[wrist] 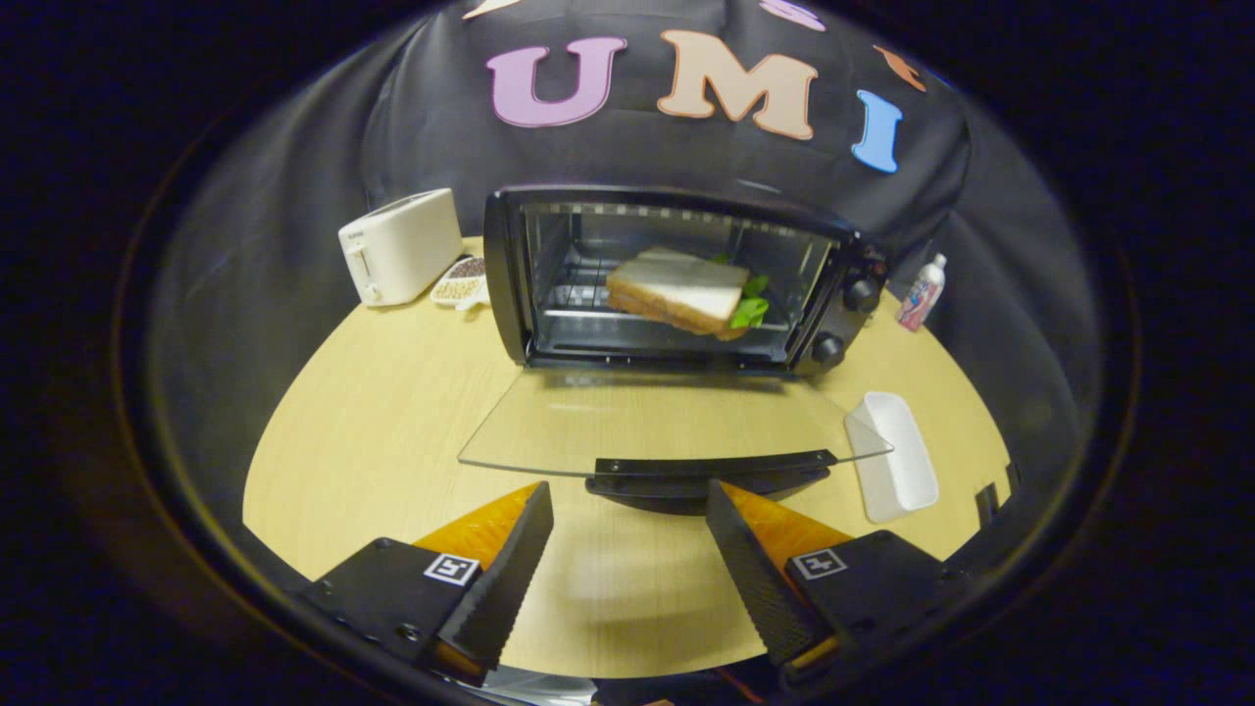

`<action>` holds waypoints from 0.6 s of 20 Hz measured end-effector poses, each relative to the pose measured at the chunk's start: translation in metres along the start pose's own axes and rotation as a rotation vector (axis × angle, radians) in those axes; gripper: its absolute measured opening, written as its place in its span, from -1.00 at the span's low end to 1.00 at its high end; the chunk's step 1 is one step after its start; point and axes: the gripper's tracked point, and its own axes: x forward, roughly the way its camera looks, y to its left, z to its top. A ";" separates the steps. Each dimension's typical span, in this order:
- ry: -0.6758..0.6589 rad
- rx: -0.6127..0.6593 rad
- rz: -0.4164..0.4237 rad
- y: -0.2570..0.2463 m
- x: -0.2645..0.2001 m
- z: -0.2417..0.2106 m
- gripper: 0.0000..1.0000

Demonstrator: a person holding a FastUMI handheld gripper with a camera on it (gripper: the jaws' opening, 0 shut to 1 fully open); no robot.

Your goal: Open the toaster oven, put the food inside, and close the toaster oven door.

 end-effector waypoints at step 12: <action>-0.203 0.028 -0.055 -0.008 0.009 0.106 1.00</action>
